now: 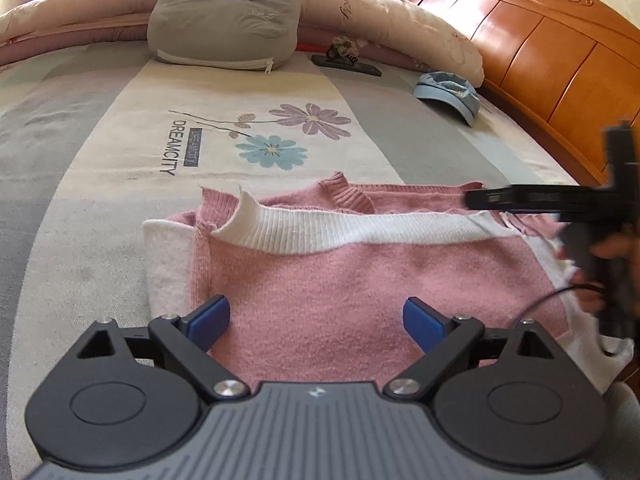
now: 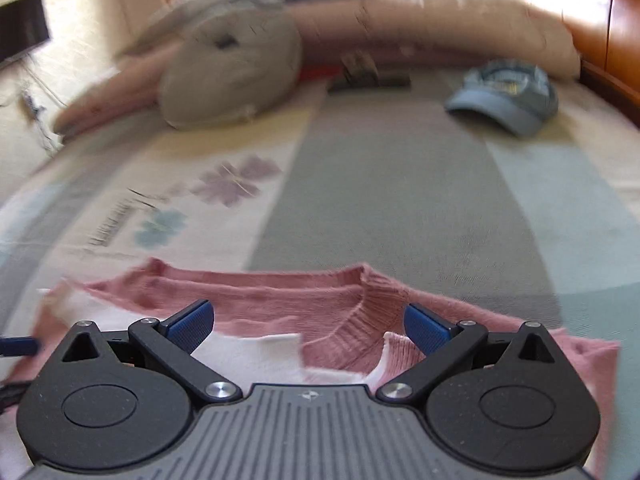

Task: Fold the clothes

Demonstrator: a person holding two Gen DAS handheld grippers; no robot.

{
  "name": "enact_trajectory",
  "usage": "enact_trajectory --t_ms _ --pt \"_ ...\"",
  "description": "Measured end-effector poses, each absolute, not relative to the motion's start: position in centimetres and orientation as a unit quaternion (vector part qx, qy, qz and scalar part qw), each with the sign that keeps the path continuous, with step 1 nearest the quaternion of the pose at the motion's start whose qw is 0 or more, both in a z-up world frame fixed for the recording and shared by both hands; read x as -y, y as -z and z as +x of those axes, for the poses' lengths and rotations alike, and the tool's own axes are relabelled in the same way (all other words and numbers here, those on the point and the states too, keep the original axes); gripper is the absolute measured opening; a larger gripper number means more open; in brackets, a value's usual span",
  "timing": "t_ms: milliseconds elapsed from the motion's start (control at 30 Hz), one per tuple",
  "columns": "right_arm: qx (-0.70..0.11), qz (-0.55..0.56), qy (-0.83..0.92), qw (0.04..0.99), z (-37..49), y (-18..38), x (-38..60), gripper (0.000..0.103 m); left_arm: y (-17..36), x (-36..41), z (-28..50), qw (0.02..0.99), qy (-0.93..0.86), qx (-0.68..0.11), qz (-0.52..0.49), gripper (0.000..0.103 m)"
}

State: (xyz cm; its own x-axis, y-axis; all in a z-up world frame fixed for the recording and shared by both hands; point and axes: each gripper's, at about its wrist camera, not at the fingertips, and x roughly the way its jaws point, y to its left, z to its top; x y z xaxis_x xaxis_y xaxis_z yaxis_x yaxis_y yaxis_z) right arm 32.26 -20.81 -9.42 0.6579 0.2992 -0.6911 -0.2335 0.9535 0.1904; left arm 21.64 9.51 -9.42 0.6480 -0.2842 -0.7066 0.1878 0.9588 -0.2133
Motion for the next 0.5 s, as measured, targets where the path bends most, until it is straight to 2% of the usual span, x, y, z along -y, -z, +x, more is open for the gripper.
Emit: enact_trajectory --t_ms 233,500 --pt "-0.395 0.03 -0.133 0.909 33.7 10.5 20.7 0.103 9.1 -9.6 21.2 0.903 0.137 -0.404 -0.055 0.094" --pt "-0.377 -0.017 -0.095 0.921 24.8 7.9 21.7 0.103 6.4 -9.1 22.7 0.907 0.17 -0.384 -0.032 0.094"
